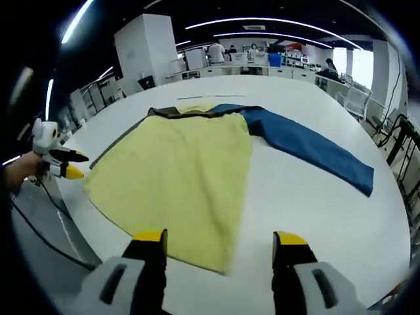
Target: Fold the garment on the visible template until the final outline fits inside the template.
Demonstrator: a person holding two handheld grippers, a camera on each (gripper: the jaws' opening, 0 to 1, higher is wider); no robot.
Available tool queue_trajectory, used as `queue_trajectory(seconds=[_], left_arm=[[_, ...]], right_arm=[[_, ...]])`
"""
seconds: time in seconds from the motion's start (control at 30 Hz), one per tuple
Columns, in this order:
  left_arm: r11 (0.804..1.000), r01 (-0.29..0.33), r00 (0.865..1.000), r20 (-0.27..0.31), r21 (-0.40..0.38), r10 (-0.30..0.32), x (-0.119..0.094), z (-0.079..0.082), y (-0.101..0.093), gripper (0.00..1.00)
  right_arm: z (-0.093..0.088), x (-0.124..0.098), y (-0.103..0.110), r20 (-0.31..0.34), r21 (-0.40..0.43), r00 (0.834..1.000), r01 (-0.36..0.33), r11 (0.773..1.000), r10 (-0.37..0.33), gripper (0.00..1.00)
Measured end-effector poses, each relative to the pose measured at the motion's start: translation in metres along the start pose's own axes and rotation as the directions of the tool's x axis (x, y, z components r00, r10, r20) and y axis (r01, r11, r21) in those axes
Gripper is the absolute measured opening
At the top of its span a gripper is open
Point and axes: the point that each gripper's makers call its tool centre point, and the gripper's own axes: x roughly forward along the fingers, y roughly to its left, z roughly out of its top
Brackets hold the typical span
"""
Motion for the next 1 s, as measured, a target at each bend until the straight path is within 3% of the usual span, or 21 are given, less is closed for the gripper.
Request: queue_trajectory(seconds=[0.07, 0.13, 0.27, 0.37, 0.6, 0.77, 1.0], left_arm=[[1.000, -0.006, 0.999, 0.036, 0.013, 0.006, -0.003, 0.013, 0.000, 0.61], [1.000, 0.009, 0.997, 0.076, 0.029, -0.012, -0.003, 0.022, -0.001, 0.65], [0.999, 0.002, 0.993, 0.118, 0.054, -0.008, -0.007, 0.039, -0.001, 0.74], [0.998, 0.035, 0.977, 0.209, 0.045, -0.044, -0.011, 0.063, -0.006, 0.84], [0.994, 0.021, 0.967, 0.249, 0.109, -0.048, -0.013, 0.098, -0.003, 0.95], [0.992, 0.015, 0.960, 0.275, 0.124, -0.049, -0.013, 0.121, 0.011, 0.98], [0.987, 0.000, 0.955, 0.294, 0.163, -0.049, -0.008, 0.151, 0.026, 0.96]], right_arm=[[0.008, -0.001, 0.001, 0.029, 0.006, 0.999, -0.016, 1.000, 0.016, 0.72], [0.025, -0.001, 0.006, 0.097, 0.005, 0.994, -0.042, 0.999, 0.042, 0.76], [0.042, -0.006, 0.012, 0.139, 0.006, 0.988, -0.067, 0.998, 0.065, 0.81], [0.055, -0.005, 0.009, 0.157, -0.010, 0.985, -0.064, 0.998, 0.065, 0.84], [0.093, 0.003, 0.000, 0.170, -0.045, 0.981, -0.091, 0.995, 0.097, 0.88], [0.121, 0.005, -0.001, 0.187, -0.081, 0.975, -0.105, 0.991, 0.118, 0.89], [0.152, 0.017, -0.006, 0.185, -0.145, 0.971, -0.128, 0.981, 0.154, 0.88]])
